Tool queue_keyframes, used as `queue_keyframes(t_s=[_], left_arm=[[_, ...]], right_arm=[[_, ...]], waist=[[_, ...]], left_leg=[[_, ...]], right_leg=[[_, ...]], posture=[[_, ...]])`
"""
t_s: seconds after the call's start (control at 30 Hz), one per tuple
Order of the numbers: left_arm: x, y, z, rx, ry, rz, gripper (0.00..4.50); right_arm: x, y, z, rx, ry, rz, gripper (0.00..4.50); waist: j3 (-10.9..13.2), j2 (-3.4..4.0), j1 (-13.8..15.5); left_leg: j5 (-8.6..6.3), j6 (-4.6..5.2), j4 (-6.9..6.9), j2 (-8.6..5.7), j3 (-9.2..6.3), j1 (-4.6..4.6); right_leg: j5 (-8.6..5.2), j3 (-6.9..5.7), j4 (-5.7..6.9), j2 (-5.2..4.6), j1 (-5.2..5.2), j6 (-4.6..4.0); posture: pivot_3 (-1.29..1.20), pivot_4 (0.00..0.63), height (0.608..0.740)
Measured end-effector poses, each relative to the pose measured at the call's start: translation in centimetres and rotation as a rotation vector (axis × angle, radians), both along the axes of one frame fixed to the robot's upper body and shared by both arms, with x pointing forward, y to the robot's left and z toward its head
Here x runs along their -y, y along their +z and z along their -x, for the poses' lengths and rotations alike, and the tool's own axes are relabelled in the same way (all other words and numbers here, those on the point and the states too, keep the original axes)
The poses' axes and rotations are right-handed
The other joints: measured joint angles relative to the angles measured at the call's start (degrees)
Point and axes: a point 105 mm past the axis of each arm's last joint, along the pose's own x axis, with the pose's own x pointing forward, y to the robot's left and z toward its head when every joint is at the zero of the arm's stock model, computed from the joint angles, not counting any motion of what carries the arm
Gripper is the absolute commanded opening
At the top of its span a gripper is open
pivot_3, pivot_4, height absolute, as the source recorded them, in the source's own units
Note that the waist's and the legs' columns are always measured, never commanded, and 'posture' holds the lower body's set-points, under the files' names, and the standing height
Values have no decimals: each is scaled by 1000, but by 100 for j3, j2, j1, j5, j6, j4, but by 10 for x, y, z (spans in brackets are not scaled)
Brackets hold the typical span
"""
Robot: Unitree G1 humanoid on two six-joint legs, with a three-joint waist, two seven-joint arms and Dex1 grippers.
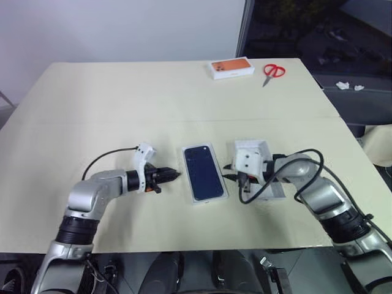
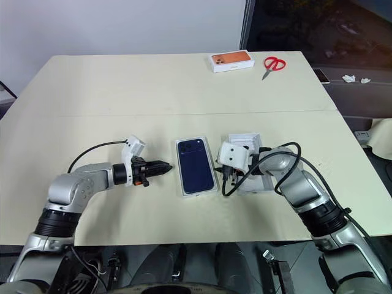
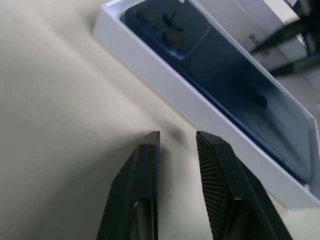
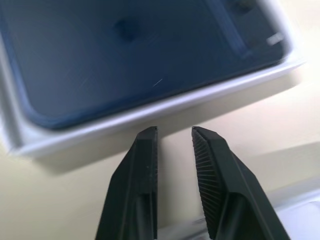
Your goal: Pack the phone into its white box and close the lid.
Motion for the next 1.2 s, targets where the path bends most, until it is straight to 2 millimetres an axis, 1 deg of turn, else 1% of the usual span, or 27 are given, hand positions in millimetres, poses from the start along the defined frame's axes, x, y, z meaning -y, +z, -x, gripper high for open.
queue_keyframes(t_s=[0.1,0.27,0.43,0.6,0.77,0.97,1.2], left_arm=[[11,1,-5,7,-11,14,1118],[24,2,-14,14,-16,25,1118],[27,2,-16,19,-19,21,1118],[24,2,-15,12,-20,13,1118],[21,2,-11,4,-26,5,1118],[23,1,-5,-8,-33,11,1118],[25,1,-3,-21,-33,16,1118]], right_arm=[[0,-1,3,-13,9,-3,1052],[2,-1,6,-37,-3,-5,1052],[0,-1,11,-61,-7,-13,1052],[-1,-1,11,-61,-8,-14,1052],[-1,4,6,-33,-6,-11,1052],[3,5,-7,13,-24,14,1052],[2,5,-18,57,-34,24,1052]], waist=[[-1,1,6],[-2,0,2],[-2,0,-9],[-2,0,-12],[-1,0,-16],[-1,0,-14],[-2,0,-18]], left_leg=[[0,0,0,0,-1,3],[0,0,4,-1,-1,5],[0,0,1,0,-1,5],[0,0,1,0,-1,5],[0,0,-1,0,-1,5],[0,0,0,0,0,5],[1,0,0,0,0,5]], right_leg=[[0,-1,0,0,3,0],[0,-2,0,0,7,0],[0,-2,1,1,5,1],[0,-2,0,1,5,1],[0,-2,1,1,3,1],[0,-1,1,1,3,1],[0,-1,1,2,3,1]], posture=[[0,150,740],[0,150,740],[0,150,740],[0,150,740],[0,150,740],[0,150,740],[0,150,740]])
